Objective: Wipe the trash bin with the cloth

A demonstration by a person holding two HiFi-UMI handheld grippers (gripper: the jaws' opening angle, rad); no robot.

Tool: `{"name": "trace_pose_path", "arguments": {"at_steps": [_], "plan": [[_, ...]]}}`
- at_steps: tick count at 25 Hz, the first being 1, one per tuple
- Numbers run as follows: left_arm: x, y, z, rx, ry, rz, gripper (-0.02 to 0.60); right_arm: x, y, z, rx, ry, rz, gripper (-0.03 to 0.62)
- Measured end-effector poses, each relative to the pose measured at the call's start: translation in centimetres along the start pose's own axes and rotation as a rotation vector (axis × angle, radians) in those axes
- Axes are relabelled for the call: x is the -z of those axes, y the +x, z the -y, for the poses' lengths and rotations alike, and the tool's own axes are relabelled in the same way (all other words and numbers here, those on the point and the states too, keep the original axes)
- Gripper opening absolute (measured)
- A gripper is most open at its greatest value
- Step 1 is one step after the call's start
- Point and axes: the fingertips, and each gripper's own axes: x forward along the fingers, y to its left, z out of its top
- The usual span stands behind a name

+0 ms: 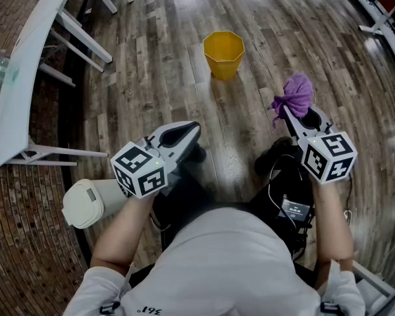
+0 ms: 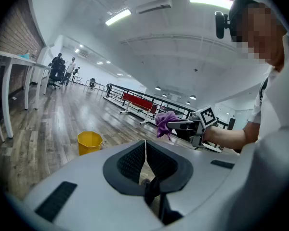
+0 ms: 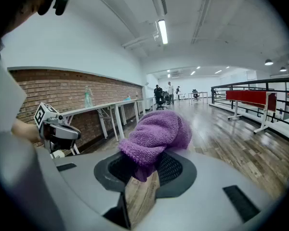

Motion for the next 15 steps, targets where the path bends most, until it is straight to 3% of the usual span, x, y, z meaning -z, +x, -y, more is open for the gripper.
{"name": "trace_pose_path", "arguments": {"at_steps": [15], "plan": [[-0.15, 0.12, 0.26, 0.005, 0.007, 0.002, 0.012, 0.25, 0.17, 0.18, -0.003, -0.018, -0.015, 0.107]]}}
